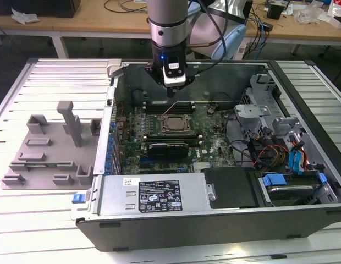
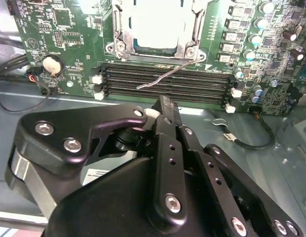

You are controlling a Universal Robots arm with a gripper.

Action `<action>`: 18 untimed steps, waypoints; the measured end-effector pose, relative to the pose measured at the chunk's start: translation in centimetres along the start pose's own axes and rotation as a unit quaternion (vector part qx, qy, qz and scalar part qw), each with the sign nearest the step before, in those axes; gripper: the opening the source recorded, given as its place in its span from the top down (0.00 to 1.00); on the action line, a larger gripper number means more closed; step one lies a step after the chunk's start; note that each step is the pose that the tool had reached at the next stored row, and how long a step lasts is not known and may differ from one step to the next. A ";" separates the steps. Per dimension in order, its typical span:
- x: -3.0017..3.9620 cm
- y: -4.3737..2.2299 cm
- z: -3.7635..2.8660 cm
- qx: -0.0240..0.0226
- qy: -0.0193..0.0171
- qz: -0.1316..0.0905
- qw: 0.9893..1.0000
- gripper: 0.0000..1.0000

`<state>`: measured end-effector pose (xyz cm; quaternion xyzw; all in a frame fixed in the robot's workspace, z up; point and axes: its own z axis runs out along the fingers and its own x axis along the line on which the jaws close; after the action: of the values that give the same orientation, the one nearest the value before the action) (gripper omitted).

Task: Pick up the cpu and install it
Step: 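Install the first cpu locking lever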

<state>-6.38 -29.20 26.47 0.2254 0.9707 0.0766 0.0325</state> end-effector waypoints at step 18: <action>-0.07 -0.57 2.83 0.000 0.001 -0.007 1.000 0.89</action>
<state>-6.29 -29.36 23.58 0.2181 0.9724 0.0768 0.0319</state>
